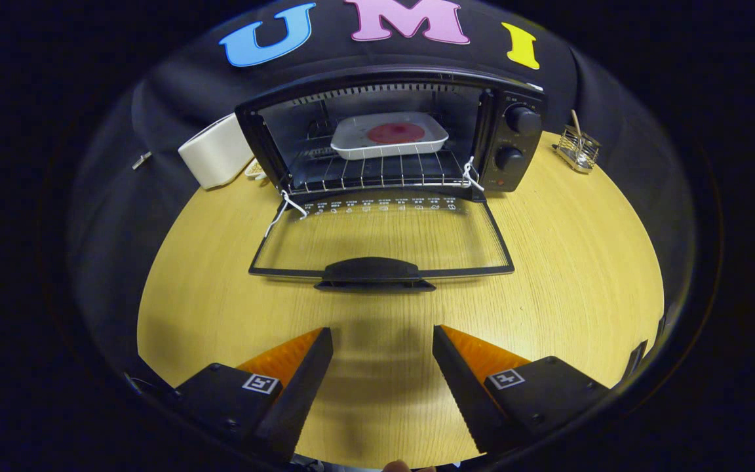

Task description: Open the toaster oven, put the food inside, and close the toaster oven door.

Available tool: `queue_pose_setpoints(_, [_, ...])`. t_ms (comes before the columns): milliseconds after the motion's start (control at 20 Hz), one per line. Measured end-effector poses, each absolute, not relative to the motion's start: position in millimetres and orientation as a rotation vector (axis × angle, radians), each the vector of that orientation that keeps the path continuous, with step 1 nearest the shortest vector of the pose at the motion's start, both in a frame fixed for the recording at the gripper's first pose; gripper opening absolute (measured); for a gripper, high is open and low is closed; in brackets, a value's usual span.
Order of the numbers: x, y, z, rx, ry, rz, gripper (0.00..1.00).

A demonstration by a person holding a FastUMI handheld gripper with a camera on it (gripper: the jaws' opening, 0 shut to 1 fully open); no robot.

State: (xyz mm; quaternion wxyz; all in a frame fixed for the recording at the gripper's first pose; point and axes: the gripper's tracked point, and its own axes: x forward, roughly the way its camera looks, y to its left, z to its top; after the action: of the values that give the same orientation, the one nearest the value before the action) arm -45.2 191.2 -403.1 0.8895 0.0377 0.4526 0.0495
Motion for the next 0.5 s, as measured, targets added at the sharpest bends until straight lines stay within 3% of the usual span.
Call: queue_pose_setpoints(500, [-23.9, 181.9, -432.2, 0.022, 0.984, 0.025, 0.99])
